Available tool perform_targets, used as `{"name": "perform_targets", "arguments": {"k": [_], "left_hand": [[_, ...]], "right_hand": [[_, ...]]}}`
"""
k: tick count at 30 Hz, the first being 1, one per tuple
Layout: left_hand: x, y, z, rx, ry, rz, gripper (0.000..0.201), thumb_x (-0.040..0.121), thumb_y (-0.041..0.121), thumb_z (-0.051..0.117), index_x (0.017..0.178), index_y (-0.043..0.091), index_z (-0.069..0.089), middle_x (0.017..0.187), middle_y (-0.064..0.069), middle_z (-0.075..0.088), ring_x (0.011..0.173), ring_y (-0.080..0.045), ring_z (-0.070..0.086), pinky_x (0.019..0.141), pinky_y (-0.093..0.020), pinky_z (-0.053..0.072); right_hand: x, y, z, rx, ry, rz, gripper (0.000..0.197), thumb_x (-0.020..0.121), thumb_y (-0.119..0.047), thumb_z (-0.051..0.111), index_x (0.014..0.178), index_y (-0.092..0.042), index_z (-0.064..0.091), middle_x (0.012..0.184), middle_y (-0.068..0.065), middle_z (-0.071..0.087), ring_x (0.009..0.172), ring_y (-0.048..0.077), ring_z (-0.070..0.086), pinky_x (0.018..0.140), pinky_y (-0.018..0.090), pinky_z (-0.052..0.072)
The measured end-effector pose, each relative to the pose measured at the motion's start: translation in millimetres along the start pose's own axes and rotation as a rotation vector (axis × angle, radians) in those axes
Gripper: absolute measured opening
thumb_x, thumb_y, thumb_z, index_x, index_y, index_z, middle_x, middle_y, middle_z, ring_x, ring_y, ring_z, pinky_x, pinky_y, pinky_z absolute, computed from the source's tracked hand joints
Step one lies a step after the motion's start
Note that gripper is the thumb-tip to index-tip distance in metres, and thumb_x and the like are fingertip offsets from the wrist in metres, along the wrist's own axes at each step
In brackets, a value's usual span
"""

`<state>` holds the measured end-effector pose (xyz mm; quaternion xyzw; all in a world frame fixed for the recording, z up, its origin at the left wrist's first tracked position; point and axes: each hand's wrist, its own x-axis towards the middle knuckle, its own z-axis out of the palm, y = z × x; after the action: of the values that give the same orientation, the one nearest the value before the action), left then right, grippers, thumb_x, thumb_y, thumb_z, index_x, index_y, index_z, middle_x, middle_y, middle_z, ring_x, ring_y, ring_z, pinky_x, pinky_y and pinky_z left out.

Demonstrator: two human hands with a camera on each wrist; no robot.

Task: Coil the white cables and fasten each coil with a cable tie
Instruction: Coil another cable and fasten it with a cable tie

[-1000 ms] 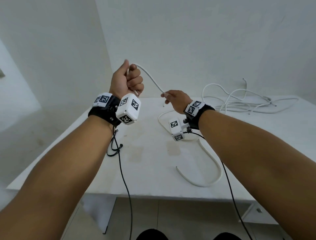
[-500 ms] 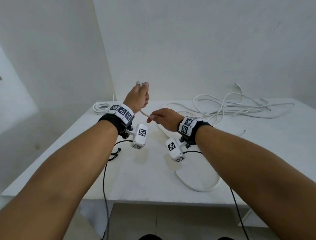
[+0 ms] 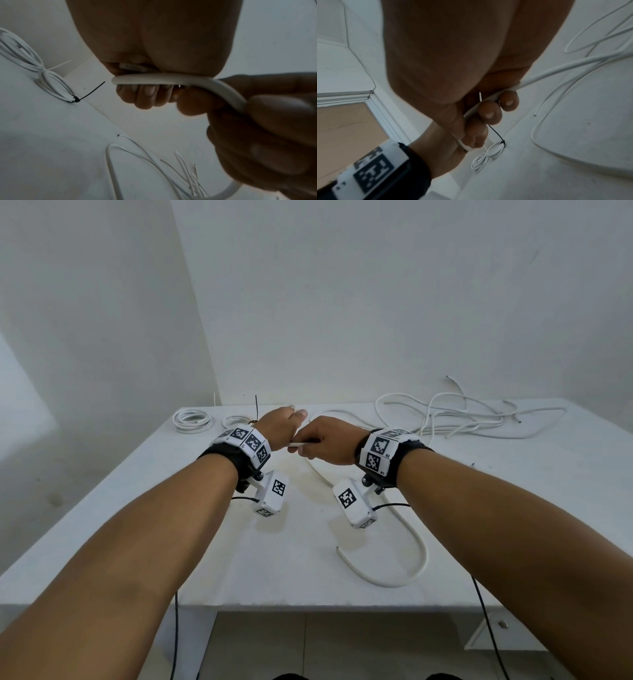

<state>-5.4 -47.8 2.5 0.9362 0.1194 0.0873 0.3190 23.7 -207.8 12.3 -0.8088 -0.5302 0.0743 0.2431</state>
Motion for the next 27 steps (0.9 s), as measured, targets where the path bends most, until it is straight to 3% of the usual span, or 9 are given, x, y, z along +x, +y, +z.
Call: {"name": "perform_targets", "arguments": {"k": [2,4,7,11,14,17,20,23,27], "left_hand": [[-1,1,1,0.009,-0.074,0.028,0.042,0.097,0.041,0.031,0.084,0.009,0.056,0.065,0.003,0.061,0.074,-0.02,0.062,0.07,-0.031,0.039],[-3,4,4,-0.058,-0.145,0.037,0.043,0.094,0.043,0.032,0.079,0.008,0.051,0.048,0.007,0.052,0.046,-0.011,0.048,0.055,-0.026,0.039],[-7,3,9,-0.185,-0.235,0.03,0.048,0.103,0.038,0.03,0.081,0.003,0.055,0.055,-0.003,0.049,0.043,-0.017,0.037,0.044,-0.021,0.031],[-16,1,14,-0.216,-0.315,-0.005,0.055,0.105,0.04,0.027,0.061,0.011,0.04,0.046,-0.001,0.038,0.04,-0.016,0.027,0.042,-0.022,0.025],[-22,1,18,-0.319,-0.351,0.01,0.056,0.104,0.048,0.027,0.059,0.015,0.035,0.052,0.0,0.029,0.045,-0.015,0.021,0.043,-0.022,0.019],[-27,11,28,-0.426,-0.376,0.051,0.052,0.093,0.057,0.042,0.058,0.021,0.025,0.052,0.002,0.021,0.047,-0.014,0.014,0.045,-0.024,0.012],[-31,16,36,-0.498,-0.361,0.061,0.054,0.096,0.047,0.053,0.059,0.023,0.022,0.053,0.002,0.019,0.049,-0.015,0.012,0.046,-0.025,0.012],[-35,17,36,-0.688,-0.363,0.052,0.054,0.098,0.046,0.051,0.057,0.026,0.022,0.054,0.005,0.015,0.046,-0.012,0.011,0.046,-0.026,0.009],[-44,37,19,-0.991,-0.427,0.118,0.055,0.097,0.059,0.033,0.058,0.023,0.019,0.049,0.006,0.012,0.04,-0.01,0.006,0.041,-0.022,0.007]], "right_hand": [[-5,3,-7,-0.003,0.013,-0.005,0.017,0.091,-0.011,0.058,0.094,-0.016,0.074,0.07,-0.011,0.062,0.064,-0.002,0.054,0.064,0.013,0.041],[-10,6,-15,0.006,0.045,-0.011,0.017,0.087,-0.009,0.061,0.082,-0.018,0.074,0.067,-0.007,0.063,0.056,0.0,0.051,0.059,0.014,0.039],[-19,13,-28,0.091,0.084,0.038,0.012,0.085,-0.009,0.063,0.081,-0.013,0.074,0.068,-0.006,0.069,0.053,0.002,0.051,0.056,0.013,0.042],[-35,39,-51,0.082,0.142,0.15,0.007,0.083,-0.013,0.069,0.088,-0.013,0.075,0.076,-0.001,0.074,0.062,0.007,0.06,0.064,0.02,0.051],[-45,58,-63,0.026,0.199,0.201,0.009,0.086,-0.018,0.071,0.092,-0.016,0.077,0.075,-0.004,0.07,0.063,0.002,0.055,0.064,0.014,0.045],[-38,55,-64,0.028,0.327,0.159,0.01,0.089,-0.022,0.07,0.094,-0.018,0.076,0.073,-0.008,0.066,0.062,-0.003,0.052,0.062,0.01,0.039],[-27,41,-68,0.099,0.398,0.105,0.007,0.089,-0.022,0.07,0.093,-0.019,0.075,0.08,-0.005,0.07,0.069,0.0,0.056,0.069,0.011,0.043],[-25,41,-74,0.108,0.411,0.104,0.008,0.089,-0.021,0.07,0.093,-0.015,0.075,0.075,-0.009,0.067,0.058,-0.008,0.053,0.058,0.004,0.038],[-27,59,-62,0.209,0.427,0.159,0.017,0.091,-0.031,0.069,0.089,-0.014,0.075,0.067,-0.008,0.063,0.05,-0.002,0.046,0.055,0.011,0.037]]}}
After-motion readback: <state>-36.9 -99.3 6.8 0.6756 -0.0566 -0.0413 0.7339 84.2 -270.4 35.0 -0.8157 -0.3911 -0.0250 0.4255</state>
